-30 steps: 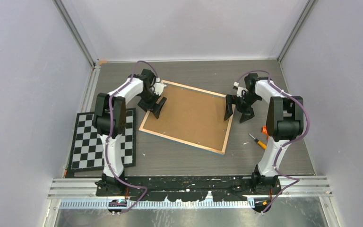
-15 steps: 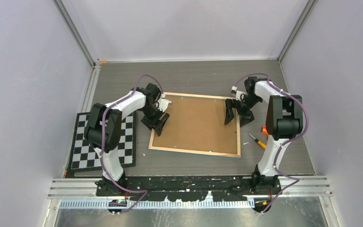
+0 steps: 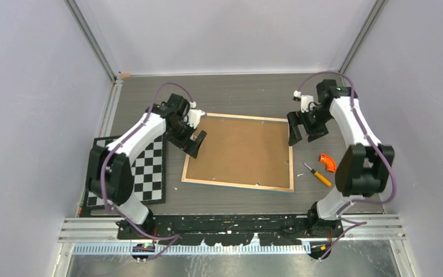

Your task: Take the photo out of the frame

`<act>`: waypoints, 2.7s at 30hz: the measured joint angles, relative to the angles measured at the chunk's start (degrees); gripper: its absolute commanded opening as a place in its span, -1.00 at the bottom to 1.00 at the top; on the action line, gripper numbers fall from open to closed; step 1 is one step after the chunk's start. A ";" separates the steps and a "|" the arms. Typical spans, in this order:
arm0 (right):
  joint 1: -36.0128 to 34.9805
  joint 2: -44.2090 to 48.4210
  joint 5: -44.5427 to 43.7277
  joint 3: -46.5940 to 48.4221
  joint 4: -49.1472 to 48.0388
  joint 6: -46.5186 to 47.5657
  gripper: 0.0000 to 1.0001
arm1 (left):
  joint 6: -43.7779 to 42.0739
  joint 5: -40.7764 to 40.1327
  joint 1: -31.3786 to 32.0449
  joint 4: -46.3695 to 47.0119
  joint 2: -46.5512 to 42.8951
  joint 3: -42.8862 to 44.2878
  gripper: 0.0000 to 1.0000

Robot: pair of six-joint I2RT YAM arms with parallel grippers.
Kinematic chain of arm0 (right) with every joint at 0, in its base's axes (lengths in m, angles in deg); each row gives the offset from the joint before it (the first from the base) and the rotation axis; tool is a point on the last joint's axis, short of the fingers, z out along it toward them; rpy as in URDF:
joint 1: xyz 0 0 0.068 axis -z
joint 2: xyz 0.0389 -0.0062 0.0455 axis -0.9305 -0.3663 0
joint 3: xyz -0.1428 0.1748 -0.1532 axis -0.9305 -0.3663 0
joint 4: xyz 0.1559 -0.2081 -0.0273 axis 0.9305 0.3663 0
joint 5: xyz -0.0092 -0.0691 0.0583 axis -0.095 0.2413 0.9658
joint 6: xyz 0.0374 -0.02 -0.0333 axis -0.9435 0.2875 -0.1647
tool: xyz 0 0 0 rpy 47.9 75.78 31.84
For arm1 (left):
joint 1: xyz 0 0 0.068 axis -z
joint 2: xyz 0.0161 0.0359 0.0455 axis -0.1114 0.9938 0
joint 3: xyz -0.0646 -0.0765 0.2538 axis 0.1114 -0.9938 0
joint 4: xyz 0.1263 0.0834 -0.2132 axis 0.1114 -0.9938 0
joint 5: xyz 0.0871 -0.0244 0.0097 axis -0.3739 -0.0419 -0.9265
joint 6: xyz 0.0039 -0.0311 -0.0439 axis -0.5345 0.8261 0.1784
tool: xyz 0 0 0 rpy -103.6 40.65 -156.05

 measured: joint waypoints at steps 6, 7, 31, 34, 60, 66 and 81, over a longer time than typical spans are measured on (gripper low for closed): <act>0.13 15.43 -7.72 -6.16 3.48 9.42 0.82 | 0.04 -0.85 -0.02 1.73 -12.15 0.00 0.99; 0.13 16.46 -9.40 -8.07 3.50 10.69 0.79 | 0.13 -1.11 -0.02 1.99 -13.62 0.00 0.99; -4.33 1.07 -23.15 -20.04 -12.98 11.87 -0.13 | 3.17 -8.59 -0.11 14.97 -34.34 -5.73 0.99; -4.81 -0.72 -24.09 -21.24 -14.82 11.93 -0.21 | 2.97 -9.20 -0.11 15.89 -34.34 -6.51 0.99; -5.05 18.71 -14.10 -3.61 5.07 8.20 -0.99 | 0.26 -6.49 -0.11 16.31 -31.56 -6.38 0.99; -5.05 19.63 -0.04 13.90 6.23 -3.37 -0.99 | 0.59 -5.46 -0.11 16.52 -25.35 1.62 0.99; -5.05 13.68 30.64 7.02 -29.20 -57.44 -0.99 | -20.50 -1.36 13.44 27.65 -26.12 6.19 0.99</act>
